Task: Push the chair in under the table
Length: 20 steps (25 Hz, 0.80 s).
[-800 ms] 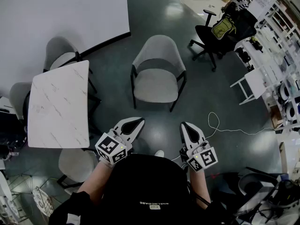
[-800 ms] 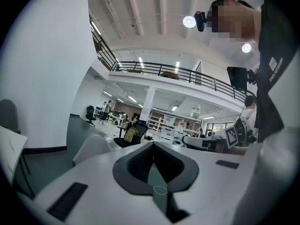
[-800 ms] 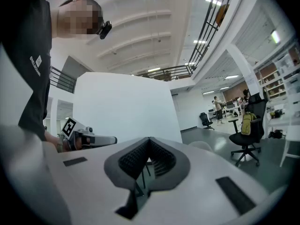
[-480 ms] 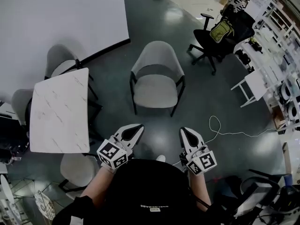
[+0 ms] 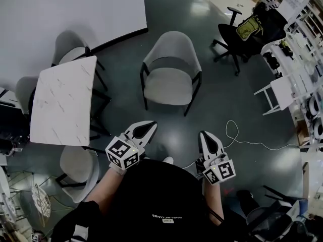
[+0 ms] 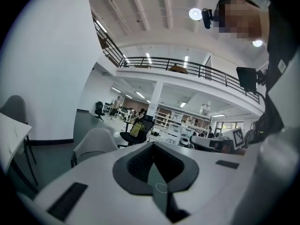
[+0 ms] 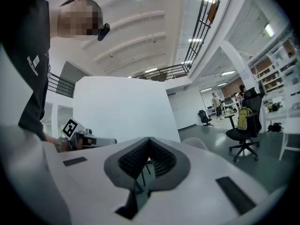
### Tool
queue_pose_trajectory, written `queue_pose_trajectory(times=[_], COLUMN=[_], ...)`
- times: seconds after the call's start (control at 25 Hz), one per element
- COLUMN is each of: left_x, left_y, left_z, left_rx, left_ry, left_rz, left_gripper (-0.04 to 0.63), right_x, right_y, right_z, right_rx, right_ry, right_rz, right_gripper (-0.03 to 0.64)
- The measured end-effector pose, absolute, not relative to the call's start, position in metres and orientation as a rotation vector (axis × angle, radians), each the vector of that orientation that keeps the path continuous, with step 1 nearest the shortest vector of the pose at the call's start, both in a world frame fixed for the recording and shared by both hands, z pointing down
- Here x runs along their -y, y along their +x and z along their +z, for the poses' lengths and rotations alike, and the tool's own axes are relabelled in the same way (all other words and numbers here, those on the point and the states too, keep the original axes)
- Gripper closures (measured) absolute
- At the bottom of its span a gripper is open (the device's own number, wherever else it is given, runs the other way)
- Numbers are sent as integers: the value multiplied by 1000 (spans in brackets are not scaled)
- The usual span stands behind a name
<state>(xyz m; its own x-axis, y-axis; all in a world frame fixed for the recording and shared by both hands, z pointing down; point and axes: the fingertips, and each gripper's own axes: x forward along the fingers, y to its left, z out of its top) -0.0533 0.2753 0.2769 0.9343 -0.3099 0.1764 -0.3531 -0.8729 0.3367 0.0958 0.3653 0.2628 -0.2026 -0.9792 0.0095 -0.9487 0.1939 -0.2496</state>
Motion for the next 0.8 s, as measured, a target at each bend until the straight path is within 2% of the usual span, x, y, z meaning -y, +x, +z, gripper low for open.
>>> queue_pose_trajectory(times=[0.4,0.8], left_x=[-293,-250], left_y=[-8,27], left_z=[288,307], left_rx=[563,568], left_ry=[2704,2666], left_rz=[249,267], left_gripper=[589,589], right_x=[-383,-351], right_y=[157,192], right_z=[284,302], right_rx=[-2294,-2266], right_ry=[-1826,-1842], right_rz=[-396,-461], right_gripper=[606,606])
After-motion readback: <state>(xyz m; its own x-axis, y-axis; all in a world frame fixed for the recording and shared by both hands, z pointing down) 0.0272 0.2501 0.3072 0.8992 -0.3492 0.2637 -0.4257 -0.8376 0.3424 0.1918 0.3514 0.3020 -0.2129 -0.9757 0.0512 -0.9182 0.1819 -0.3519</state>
